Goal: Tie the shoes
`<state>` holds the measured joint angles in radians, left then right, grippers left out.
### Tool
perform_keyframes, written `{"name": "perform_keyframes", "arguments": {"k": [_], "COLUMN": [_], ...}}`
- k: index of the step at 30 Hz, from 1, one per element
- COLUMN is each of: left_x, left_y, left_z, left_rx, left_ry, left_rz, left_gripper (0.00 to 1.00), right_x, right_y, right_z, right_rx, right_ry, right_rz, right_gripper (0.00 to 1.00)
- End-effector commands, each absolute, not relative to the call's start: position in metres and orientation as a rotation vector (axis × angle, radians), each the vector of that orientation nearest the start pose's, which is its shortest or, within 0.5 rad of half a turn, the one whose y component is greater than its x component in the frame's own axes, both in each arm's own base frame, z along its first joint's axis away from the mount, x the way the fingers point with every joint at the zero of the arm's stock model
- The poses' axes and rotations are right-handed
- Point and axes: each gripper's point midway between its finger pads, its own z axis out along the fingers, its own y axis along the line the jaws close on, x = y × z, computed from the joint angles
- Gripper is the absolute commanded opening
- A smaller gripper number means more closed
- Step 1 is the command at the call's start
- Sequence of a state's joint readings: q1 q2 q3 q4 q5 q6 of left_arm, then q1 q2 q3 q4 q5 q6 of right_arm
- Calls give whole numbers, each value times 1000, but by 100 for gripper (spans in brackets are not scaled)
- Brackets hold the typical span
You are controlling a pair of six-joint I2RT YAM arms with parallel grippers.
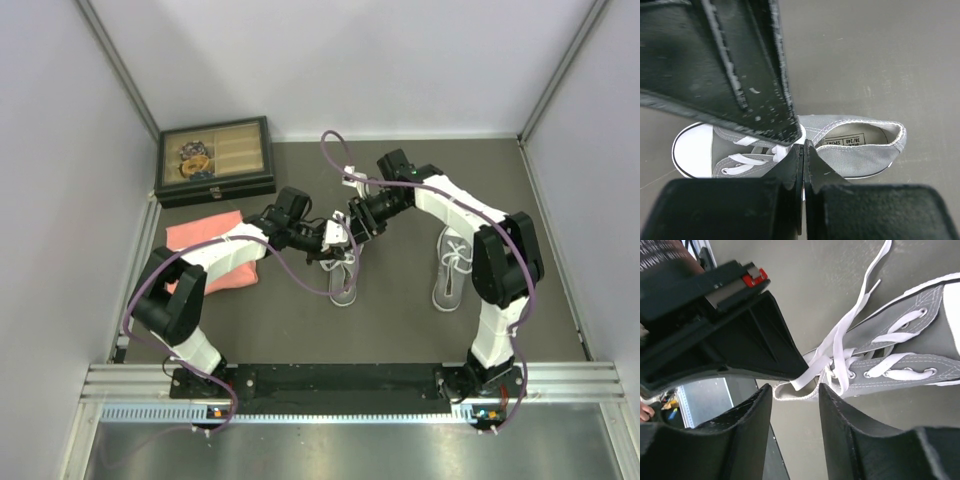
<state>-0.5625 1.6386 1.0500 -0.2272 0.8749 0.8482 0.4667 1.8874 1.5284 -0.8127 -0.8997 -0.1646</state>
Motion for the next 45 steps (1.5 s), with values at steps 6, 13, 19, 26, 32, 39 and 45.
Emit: {"name": "perform_keyframes", "arguments": {"k": [6,13,19,26,32,39,45], "left_x": [284,284,283,285,286,324,332], "left_y": [-315,-315,-315,-313,-288,-213,-198], "left_z": [126,128,127,126,130,117,89], "left_rx": [1673,1672,1672,1666,1660,1654,1900], "left_ry": [1296,1281,1278,1293,1359,1456,1391], "left_rz": [-883,-898,-906,-897,-882,-694,-730], "left_gripper": [0,0,0,0,42,51,51], "right_x": [280,279,282,286,292,292,290], "right_y": [305,306,308,305,300,300,300], "right_z": [155,144,144,137,140,141,144], "right_rx": [-1134,-1133,-1126,-1123,-1098,-1090,-1086], "right_ry": [2245,2267,2263,2293,2288,2299,2303], "right_rz": [1367,1353,1356,1301,1209,1212,1226], "right_gripper": [35,34,23,0,0,0,0]}}
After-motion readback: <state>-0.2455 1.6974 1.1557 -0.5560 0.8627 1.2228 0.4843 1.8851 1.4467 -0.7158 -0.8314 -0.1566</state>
